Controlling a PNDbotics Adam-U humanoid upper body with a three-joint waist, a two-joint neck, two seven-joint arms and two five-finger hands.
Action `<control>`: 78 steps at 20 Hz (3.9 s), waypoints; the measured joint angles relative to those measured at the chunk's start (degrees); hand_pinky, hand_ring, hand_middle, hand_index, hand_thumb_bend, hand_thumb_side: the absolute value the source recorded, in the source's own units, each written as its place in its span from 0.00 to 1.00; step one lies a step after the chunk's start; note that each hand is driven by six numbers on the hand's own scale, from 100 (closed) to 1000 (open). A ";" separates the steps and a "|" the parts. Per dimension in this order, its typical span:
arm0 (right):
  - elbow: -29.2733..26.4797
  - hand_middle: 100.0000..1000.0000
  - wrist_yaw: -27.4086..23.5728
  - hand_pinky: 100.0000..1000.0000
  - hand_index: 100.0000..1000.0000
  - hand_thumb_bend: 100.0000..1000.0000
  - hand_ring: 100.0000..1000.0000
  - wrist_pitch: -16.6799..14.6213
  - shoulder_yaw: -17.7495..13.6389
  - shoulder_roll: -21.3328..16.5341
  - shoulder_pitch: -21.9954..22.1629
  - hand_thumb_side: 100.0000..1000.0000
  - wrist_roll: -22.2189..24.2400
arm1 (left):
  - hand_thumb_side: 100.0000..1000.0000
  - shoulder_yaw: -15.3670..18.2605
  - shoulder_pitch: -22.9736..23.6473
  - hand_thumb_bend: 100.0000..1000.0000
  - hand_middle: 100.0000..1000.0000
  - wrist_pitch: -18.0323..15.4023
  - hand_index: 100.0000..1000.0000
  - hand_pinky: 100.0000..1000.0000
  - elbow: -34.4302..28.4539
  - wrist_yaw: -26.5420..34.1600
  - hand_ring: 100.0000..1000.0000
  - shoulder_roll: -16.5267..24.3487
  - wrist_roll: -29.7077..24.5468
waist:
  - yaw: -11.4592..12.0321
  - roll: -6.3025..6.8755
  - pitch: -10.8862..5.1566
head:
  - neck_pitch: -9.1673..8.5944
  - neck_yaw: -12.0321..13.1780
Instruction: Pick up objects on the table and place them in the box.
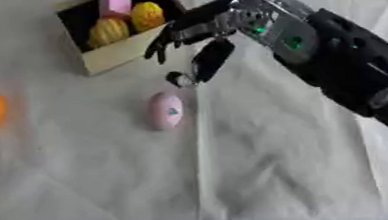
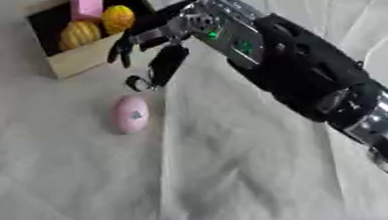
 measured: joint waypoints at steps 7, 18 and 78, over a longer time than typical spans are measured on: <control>0.17 0.76 -3.62 0.87 0.99 0.00 0.95 -0.72 -0.10 -0.06 -0.49 0.16 2.37 | 0.61 0.00 0.28 0.00 0.76 -0.01 0.82 0.79 0.00 0.06 0.80 0.00 -0.28 | -0.52 0.00 -0.01 | 0.00 0.80; -2.32 0.78 -7.84 0.88 1.00 0.00 0.95 -1.32 0.50 -0.61 -1.19 0.32 4.17 | 0.61 0.00 0.45 0.00 0.76 0.00 0.82 0.79 0.00 0.16 0.80 0.00 -0.77 | -0.93 -0.09 -0.33 | 0.00 1.28; -0.51 0.45 12.12 0.64 0.67 0.00 0.68 -4.20 1.04 5.67 3.79 0.08 -21.81 | 0.62 -0.25 0.41 0.00 0.77 0.39 0.82 0.79 0.00 1.39 0.81 -1.06 -1.60 | -0.16 -0.09 -0.25 | 0.00 0.72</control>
